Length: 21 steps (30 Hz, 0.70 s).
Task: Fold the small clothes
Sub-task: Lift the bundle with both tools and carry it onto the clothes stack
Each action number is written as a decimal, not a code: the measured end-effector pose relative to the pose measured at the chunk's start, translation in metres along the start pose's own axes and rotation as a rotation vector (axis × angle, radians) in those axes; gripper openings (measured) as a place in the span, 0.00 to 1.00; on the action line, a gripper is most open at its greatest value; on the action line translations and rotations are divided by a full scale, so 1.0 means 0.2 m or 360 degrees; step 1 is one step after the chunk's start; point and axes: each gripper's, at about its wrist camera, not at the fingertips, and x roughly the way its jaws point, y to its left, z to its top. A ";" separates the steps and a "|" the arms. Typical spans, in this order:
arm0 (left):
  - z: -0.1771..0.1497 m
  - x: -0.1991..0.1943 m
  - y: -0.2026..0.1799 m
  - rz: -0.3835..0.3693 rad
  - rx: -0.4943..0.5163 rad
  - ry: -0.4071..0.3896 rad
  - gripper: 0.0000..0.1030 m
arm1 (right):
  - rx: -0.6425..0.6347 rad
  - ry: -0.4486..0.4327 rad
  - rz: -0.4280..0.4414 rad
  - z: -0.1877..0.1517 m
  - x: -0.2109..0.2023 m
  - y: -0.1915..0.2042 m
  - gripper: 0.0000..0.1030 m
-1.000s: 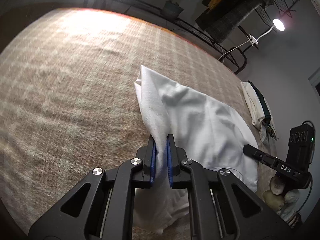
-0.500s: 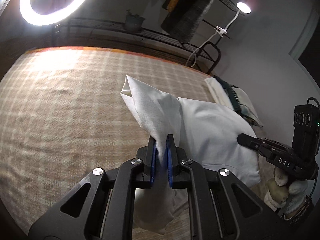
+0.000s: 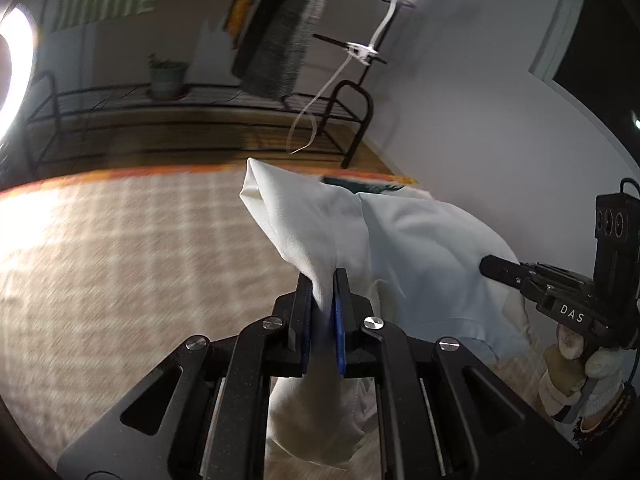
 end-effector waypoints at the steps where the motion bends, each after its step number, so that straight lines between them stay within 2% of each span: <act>1: 0.04 0.05 -0.05 -0.0007 0.0020 -0.0011 0.07 | 0.0005 -0.0012 -0.0023 0.03 -0.01 -0.06 0.05; 7: 0.20 0.32 -0.24 -0.0033 0.0068 -0.0068 0.07 | 0.0007 -0.0095 -0.0156 0.24 -0.01 -0.37 0.05; 12: 0.28 0.57 -0.33 -0.0015 0.0066 -0.0078 0.07 | 0.0007 -0.0104 -0.0254 0.38 0.10 -0.60 0.05; 17: 0.27 0.78 -0.33 0.0028 0.0045 0.0001 0.07 | 0.0030 -0.0070 -0.0279 0.38 0.24 -0.79 0.05; 21: 0.21 0.93 -0.30 0.0182 0.0090 0.0120 0.08 | 0.0057 0.0014 -0.0317 0.30 0.40 -0.89 0.05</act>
